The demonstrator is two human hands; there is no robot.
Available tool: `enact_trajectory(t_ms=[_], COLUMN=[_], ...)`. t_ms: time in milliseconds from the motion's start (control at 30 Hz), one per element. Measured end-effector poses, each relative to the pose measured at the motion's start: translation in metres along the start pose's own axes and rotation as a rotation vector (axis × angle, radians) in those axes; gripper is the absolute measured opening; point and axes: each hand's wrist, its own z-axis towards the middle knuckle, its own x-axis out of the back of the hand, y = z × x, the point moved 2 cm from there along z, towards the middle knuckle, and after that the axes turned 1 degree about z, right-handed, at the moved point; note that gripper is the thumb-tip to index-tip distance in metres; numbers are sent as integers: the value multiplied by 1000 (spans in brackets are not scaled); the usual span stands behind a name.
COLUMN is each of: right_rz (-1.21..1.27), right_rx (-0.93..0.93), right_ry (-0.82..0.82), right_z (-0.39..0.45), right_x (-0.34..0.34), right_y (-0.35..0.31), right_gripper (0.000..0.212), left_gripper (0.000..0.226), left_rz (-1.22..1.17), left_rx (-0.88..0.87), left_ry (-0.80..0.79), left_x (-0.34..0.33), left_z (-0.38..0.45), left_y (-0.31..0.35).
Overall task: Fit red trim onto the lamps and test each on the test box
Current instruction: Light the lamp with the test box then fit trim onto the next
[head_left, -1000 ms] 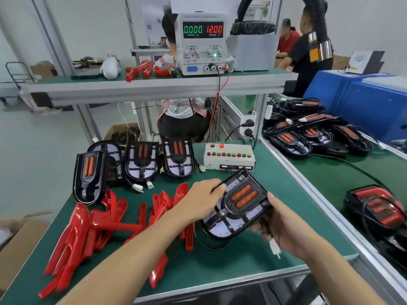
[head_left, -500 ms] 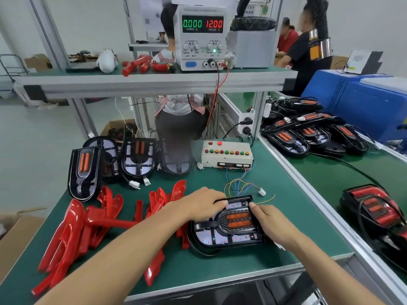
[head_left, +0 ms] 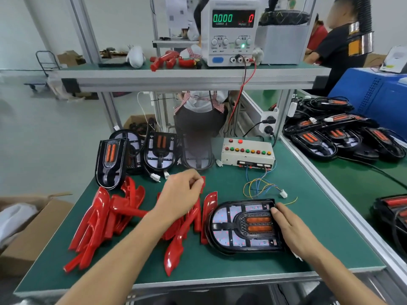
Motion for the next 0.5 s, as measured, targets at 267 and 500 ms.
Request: enact_trajectory(t_ms=[267,500], right_rz=[63,65], right_rx=[-21,-24], right_ry=[28,-12], right_z=[-1,-4], right_x=[-4,0], right_y=[0,-3], right_gripper=[23,26], left_gripper=[15,30], left_rz=[308,564], left_rx=[125,38], left_ry=[-149,-406], left_x=[11,-45], left_z=[27,42], left_y=[-8,14])
